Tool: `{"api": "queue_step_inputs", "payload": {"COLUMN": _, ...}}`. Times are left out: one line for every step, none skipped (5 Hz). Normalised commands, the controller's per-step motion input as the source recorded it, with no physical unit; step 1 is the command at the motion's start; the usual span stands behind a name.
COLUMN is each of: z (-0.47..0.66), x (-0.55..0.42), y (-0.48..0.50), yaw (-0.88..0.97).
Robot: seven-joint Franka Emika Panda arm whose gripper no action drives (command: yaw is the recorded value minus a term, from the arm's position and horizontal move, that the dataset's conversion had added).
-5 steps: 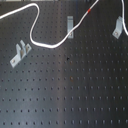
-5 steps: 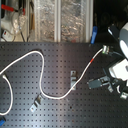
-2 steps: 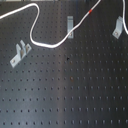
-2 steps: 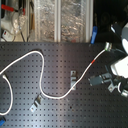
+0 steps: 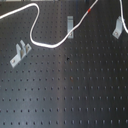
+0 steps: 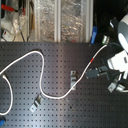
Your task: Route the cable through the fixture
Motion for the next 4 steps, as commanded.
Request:
{"api": "queue_step_inputs", "payload": {"z": -0.1, "x": -0.244, "y": 0.592, "yaw": 0.57}}
{"api": "queue_step_inputs", "payload": {"z": 0.0, "x": -0.044, "y": 0.057, "yaw": 0.05}}
{"api": "queue_step_inputs", "payload": {"z": 0.0, "x": -0.311, "y": 0.508, "yaw": 0.53}}
{"api": "queue_step_inputs", "payload": {"z": 0.0, "x": -0.069, "y": 0.039, "yaw": 0.03}}
